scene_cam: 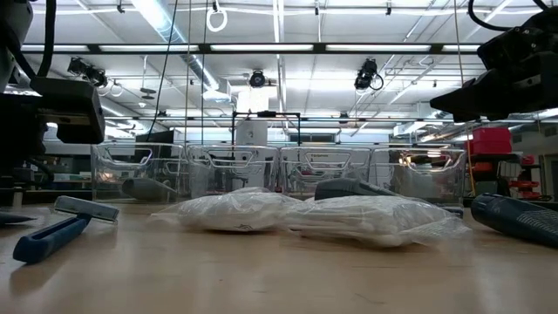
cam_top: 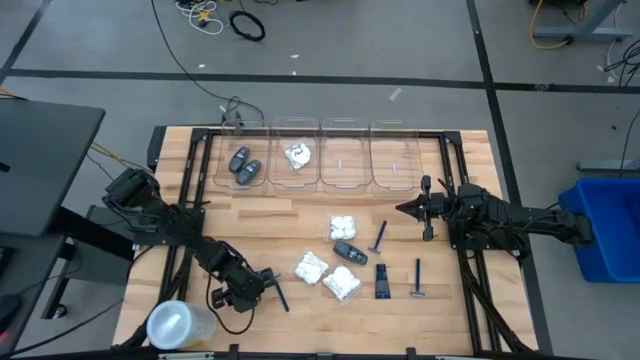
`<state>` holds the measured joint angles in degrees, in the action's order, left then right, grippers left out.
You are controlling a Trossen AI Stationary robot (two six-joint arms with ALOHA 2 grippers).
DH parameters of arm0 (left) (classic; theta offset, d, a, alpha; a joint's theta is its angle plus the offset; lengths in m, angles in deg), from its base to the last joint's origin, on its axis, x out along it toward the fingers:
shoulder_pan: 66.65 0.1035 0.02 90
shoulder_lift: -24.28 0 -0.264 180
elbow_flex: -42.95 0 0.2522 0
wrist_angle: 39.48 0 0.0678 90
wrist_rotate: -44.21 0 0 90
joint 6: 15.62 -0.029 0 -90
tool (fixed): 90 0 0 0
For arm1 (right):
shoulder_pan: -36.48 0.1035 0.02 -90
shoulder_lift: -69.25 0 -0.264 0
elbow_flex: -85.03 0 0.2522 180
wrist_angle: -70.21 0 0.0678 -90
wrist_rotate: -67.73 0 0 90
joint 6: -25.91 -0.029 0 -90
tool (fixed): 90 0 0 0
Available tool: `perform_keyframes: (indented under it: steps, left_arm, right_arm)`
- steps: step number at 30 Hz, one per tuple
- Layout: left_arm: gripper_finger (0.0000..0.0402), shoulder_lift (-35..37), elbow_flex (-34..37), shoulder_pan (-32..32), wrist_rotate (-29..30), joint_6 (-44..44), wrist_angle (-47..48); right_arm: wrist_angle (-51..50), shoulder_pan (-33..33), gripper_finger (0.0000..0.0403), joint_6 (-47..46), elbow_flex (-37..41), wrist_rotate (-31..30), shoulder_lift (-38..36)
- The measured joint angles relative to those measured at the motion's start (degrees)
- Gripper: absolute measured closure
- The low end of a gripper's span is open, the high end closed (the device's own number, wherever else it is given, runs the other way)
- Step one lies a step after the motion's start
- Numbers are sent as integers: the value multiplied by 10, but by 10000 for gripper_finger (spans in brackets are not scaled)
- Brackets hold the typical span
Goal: Pick & Place Travel size toiletries
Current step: Put the left blue shave cream into the middle right transparent bin
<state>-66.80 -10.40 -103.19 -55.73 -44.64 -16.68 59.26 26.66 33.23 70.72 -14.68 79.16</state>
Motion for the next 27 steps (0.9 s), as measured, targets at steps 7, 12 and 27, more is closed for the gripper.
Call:
perform_keyframes:
  steps: [7,12,27]
  left_arm:
    - [231,0,0,0,0,2,0]
    - [240,0,0,0,0,3,0]
    - [245,0,0,0,1,26,0]
  right_arm:
    - [0,0,389,0,0,0,0]
    - [0,0,389,0,0,0,0]
    - [0,0,389,0,0,0,0]
